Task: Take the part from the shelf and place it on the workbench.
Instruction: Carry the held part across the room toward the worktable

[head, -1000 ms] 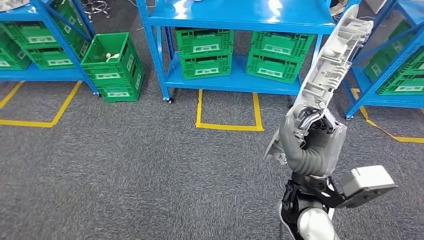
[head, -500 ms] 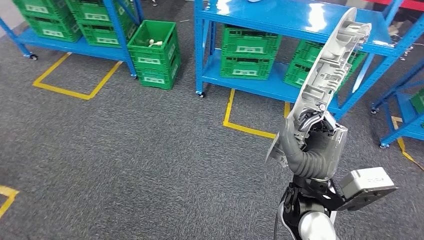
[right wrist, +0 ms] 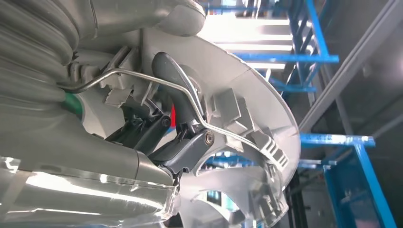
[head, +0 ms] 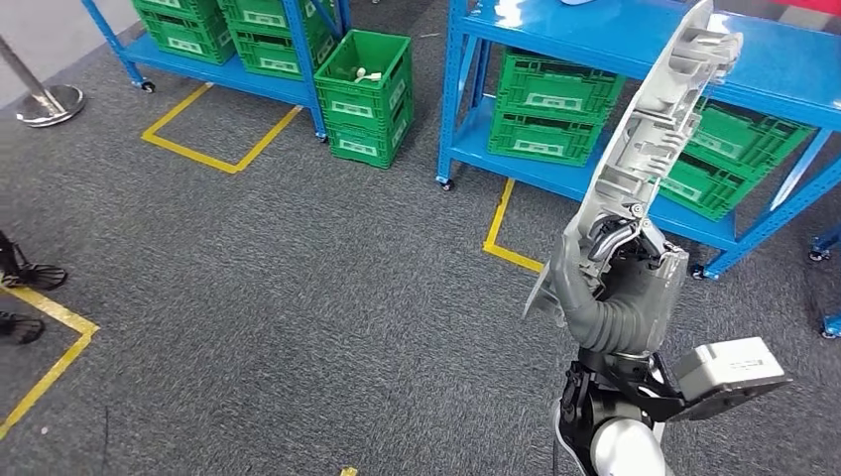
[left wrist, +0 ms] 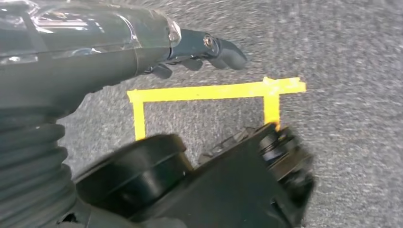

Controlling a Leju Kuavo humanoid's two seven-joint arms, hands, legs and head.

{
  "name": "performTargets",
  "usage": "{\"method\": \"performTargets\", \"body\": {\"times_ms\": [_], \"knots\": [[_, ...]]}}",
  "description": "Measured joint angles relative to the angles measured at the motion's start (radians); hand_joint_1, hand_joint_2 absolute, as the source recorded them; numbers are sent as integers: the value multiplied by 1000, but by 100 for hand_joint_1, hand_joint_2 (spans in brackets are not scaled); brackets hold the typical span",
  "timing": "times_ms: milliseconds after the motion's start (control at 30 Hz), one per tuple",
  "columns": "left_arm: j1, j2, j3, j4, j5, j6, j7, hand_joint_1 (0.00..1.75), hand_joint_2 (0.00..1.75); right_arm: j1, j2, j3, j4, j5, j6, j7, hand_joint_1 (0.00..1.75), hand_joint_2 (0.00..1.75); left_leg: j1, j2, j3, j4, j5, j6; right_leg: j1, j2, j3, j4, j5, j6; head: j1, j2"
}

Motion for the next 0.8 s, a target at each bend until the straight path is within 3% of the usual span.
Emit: {"method": "performTargets", "body": {"times_ms": [33,67,100,167,233,267,333,400,467,533,567,600,633,700,767,800], "knots": [[0,0,-2,0,-1,-1,3,0,175,1,0,0,0,-3,0,-1,154,175,7,0,-15,31,-2,-8,-1,-14,0,3,-2,2,-2,0],[0,1,-4,0,-3,-1,5,0,175,2,0,1,0,-8,0,-2,154,175,12,2,-11,24,15,-16,-4,-28,0,6,-5,6,-3,0],[0,2,-6,0,-5,-1,8,0,175,3,0,2,0,-13,0,-4,154,175,17,9,12,-20,48,-23,-7,-40,0,12,-9,12,-4,0],[0,4,-10,0,-10,-1,13,0,175,5,0,4,-3,-21,0,-10,154,175,17,57,76,-142,100,-33,-12,-61,-1,28,-22,27,-8,0],[-1,7,-14,0,-16,0,17,0,175,6,0,8,-12,-25,0,-19,154,175,9,91,102,-198,108,-18,-9,-76,-2,42,-31,42,-10,0],[-1,8,-15,0,-17,2,19,0,175,7,0,10,-18,-27,0,-25,154,175,4,90,99,-197,105,-4,-8,-84,-2,44,-32,47,-9,0],[-1,13,-15,0,-17,11,19,0,175,6,0,14,-25,-39,0,-39,154,175,4,63,93,-196,108,18,-11,-88,-1,47,-40,56,-2,0],[-3,17,-15,0,-17,19,16,0,175,6,-1,16,-28,-63,0,-56,154,175,5,37,90,-198,114,32,-15,-48,-17,93,-80,63,7,0],[-5,20,-16,0,-21,21,13,0,175,7,-2,19,-30,-86,0,-70,154,175,2,10,86,-198,119,43,-14,-2,-67,214,-149,62,20,0],[-7,21,-20,0,-30,24,12,0,175,8,-6,22,-29,-102,0,-77,154,175,-5,-22,83,-198,123,50,-10,10,-112,318,-182,54,29,0],[-7,22,-23,0,-34,27,12,0,175,8,-9,24,-28,-107,0,-77,154,175,-8,-39,83,-198,125,52,-7,13,-115,322,-170,48,31,0],[-6,22,-27,0,-37,30,12,0,175,8,-11,25,-27,-111,0,-77,154,175,-12,-55,83,-198,127,54,-4,17,-101,288,-139,39,33,0],[-6,22,-30,0,-38,32,12,0,175,6,-14,26,-26,-112,0,-76,154,175,-15,-70,84,-198,128,54,0,30,-75,227,-100,29,36,0],[-6,19,-33,0,-38,35,12,0,175,2,-20,28,-25,-113,0,-74,154,175,-17,-97,79,-196,134,51,4,79,-28,111,-48,10,36,0],[-7,16,-35,0,-38,37,11,0,175,-2,-26,31,-25,-113,0,-72,154,175,-12,-119,67,-195,143,41,7,105,-14,67,-40,3,37,0],[-6,16,-37,0,-38,37,10,0,175,-3,-28,32,-25,-114,0,-71,154,175,-9,-131,61,-195,148,35,9,97,-14,59,-37,4,39,0]]}}
